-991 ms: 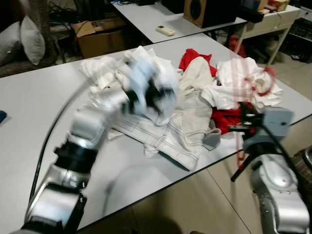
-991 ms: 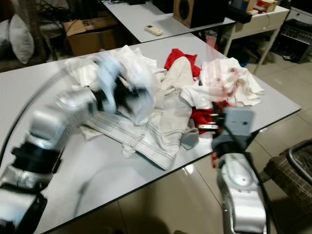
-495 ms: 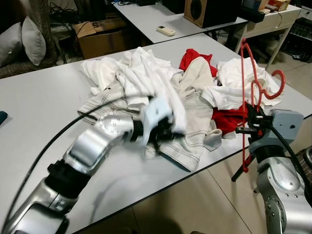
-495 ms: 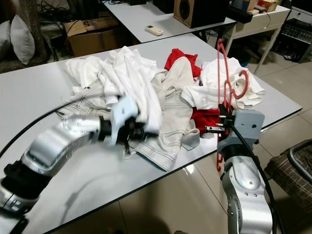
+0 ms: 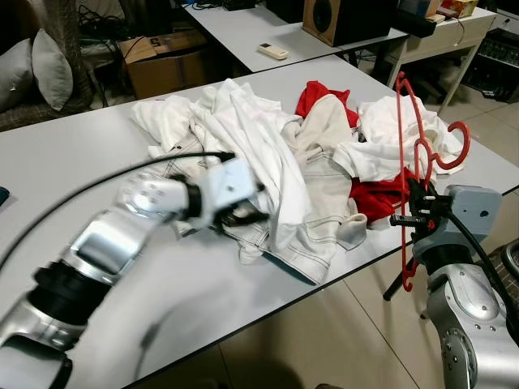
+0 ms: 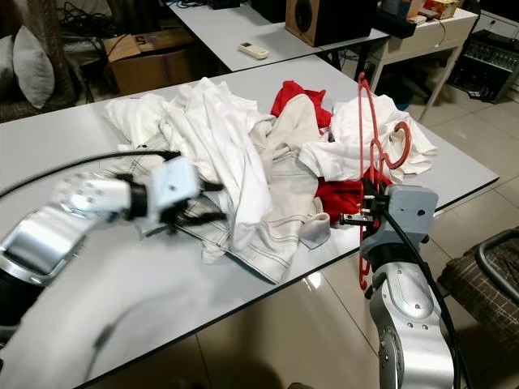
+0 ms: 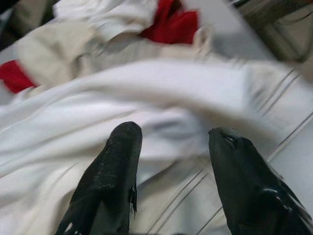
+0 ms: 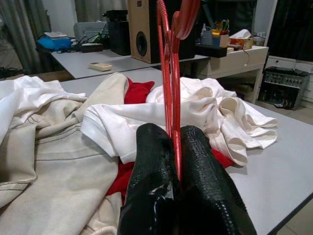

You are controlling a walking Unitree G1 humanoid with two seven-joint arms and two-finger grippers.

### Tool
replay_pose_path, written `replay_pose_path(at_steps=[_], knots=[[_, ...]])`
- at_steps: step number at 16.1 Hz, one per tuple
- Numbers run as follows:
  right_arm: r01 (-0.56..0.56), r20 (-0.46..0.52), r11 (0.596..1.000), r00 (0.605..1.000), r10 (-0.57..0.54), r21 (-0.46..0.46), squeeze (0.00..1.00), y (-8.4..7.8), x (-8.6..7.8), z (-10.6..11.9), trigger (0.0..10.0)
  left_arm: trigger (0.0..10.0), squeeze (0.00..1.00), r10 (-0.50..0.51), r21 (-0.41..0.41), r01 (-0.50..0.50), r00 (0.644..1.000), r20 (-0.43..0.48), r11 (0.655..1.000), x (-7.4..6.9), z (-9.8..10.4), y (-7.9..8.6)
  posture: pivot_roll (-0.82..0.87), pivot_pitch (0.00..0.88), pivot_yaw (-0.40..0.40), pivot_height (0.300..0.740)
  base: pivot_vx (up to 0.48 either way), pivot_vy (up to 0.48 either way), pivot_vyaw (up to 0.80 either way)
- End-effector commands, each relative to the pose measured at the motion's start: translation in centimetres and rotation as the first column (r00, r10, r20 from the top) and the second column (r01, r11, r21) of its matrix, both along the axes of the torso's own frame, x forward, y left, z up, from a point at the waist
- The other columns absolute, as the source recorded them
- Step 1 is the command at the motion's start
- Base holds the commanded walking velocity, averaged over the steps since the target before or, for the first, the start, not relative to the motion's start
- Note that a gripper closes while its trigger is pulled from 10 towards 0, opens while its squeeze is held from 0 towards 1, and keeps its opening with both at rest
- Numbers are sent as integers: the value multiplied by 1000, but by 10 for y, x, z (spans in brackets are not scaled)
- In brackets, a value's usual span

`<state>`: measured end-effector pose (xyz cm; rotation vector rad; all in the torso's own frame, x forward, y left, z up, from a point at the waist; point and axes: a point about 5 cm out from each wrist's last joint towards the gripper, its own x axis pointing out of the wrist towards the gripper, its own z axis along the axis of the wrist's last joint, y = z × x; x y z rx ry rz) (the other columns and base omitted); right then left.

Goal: Hang hanger

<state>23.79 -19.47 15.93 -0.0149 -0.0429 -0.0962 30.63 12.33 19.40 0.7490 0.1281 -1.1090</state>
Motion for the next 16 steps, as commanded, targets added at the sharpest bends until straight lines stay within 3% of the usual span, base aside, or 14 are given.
replay_pose_path(at_steps=[1,2,3,6,8,9,10,11,13,14,16], knots=[[-8,13,1000,1000,8,1,0,1,-1,5,10000,10000,541,24,70,-29,997,79,997,9,3,6,-82,25,36,740,0,0,0],[-11,14,1000,1000,11,1,0,1,-1,5,10000,10000,0,30,107,-41,994,105,993,13,0,8,-82,24,36,740,0,0,0],[-14,14,1000,1000,14,0,0,2,0,5,10000,10000,0,38,147,-59,989,145,987,18,-2,9,-82,24,36,740,0,0,0],[-13,18,1000,1000,13,0,0,2,1,6,10000,10000,0,100,131,-143,952,290,981,38,-2,4,-90,19,40,740,0,0,0],[-13,18,1000,1000,13,0,0,2,1,6,10000,10000,0,126,120,-168,946,298,978,44,-3,5,-91,17,41,740,0,0,0],[-13,18,1000,1000,13,1,0,3,1,6,10000,9490,0,127,122,-171,944,305,978,46,-4,6,-93,16,41,740,0,0,0],[-14,19,1000,1000,14,0,0,3,1,6,10000,7804,0,120,125,-166,943,309,978,49,-6,6,-94,14,42,740,0,0,0],[-15,19,1000,1000,15,-1,0,3,1,6,10000,4824,0,107,136,-154,947,302,979,50,-7,7,-94,14,42,740,0,0,0],[-15,22,1000,1000,16,-2,0,3,3,7,10000,1020,0,108,157,-162,946,307,974,54,-9,10,-93,9,40,740,0,0,0],[-18,23,1000,1000,18,-3,0,3,3,7,10000,0,0,99,188,-160,949,298,969,55,-13,14,-93,8,40,740,0,0,0],[-19,24,1000,1000,19,-4,0,3,3,7,10000,0,0,100,204,-166,950,296,965,57,-14,18,-93,7,40,740,0,0,0]])
